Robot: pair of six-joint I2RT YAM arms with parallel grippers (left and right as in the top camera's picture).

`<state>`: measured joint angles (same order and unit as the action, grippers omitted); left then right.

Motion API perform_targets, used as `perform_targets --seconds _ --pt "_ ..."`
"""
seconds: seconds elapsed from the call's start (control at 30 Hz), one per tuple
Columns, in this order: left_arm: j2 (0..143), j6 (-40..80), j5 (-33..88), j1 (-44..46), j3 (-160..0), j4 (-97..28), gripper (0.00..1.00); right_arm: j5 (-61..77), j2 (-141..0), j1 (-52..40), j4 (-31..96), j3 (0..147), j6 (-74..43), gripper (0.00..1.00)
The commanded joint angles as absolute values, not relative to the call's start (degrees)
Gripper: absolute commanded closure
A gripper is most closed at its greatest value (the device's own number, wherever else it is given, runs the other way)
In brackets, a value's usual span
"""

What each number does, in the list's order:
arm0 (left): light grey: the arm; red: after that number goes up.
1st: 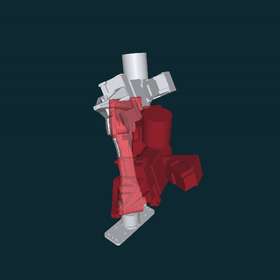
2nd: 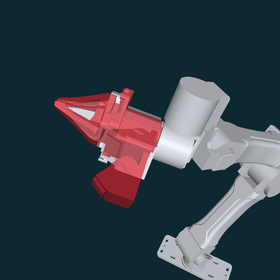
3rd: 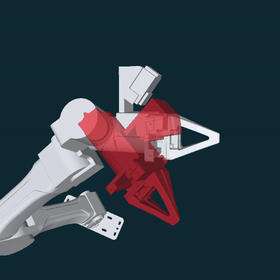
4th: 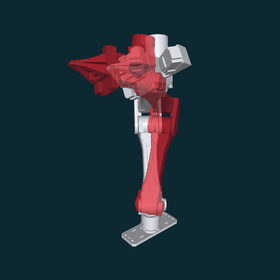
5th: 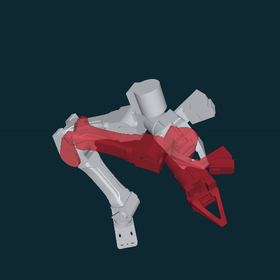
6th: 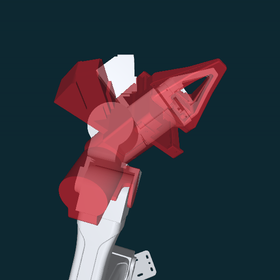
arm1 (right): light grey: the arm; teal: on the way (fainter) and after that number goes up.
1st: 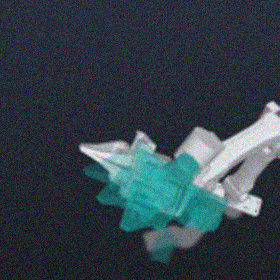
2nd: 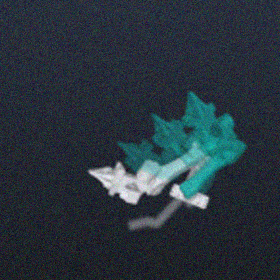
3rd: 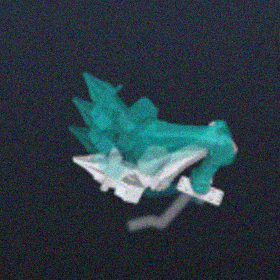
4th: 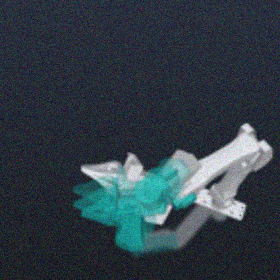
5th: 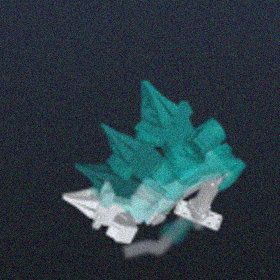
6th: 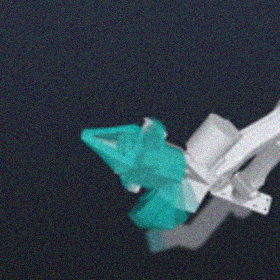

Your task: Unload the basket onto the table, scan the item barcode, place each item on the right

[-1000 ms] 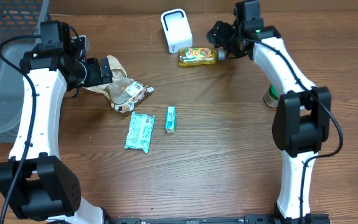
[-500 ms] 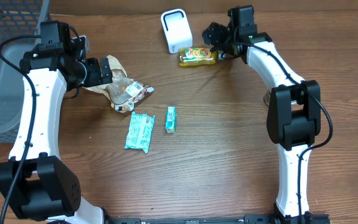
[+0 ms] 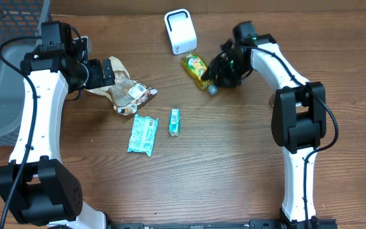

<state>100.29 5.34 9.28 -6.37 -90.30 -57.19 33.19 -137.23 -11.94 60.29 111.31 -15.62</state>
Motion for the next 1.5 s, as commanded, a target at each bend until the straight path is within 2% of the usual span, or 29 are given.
perform_targets --seconds 0.0,0.2,0.47,0.97,1.37,1.47 --pt "100.07 3.64 9.93 -5.98 -90.41 -57.06 0.00 34.02 -133.73 -15.05 66.30 111.39 -5.80 0.47" --pt "100.07 3.62 9.93 -5.98 -90.41 -57.06 0.00 15.94 -126.82 -20.43 70.37 111.39 -5.76 0.42" --pt "100.07 3.62 9.93 -5.98 -90.41 -57.06 0.00 -8.03 -122.52 -26.94 62.76 111.37 -10.50 0.30" --pt "100.07 3.64 9.93 -5.98 -90.41 -57.06 0.00 -10.90 -132.46 -26.92 49.91 111.31 -10.39 0.13" --pt "100.07 3.62 9.93 -5.98 -90.41 -57.08 0.01 -10.90 -137.45 -26.26 46.98 111.31 -10.44 0.15" --pt "100.07 3.64 9.93 -5.98 -90.41 -57.06 0.00 -10.92 -137.60 -26.02 46.68 111.31 -10.44 0.21"
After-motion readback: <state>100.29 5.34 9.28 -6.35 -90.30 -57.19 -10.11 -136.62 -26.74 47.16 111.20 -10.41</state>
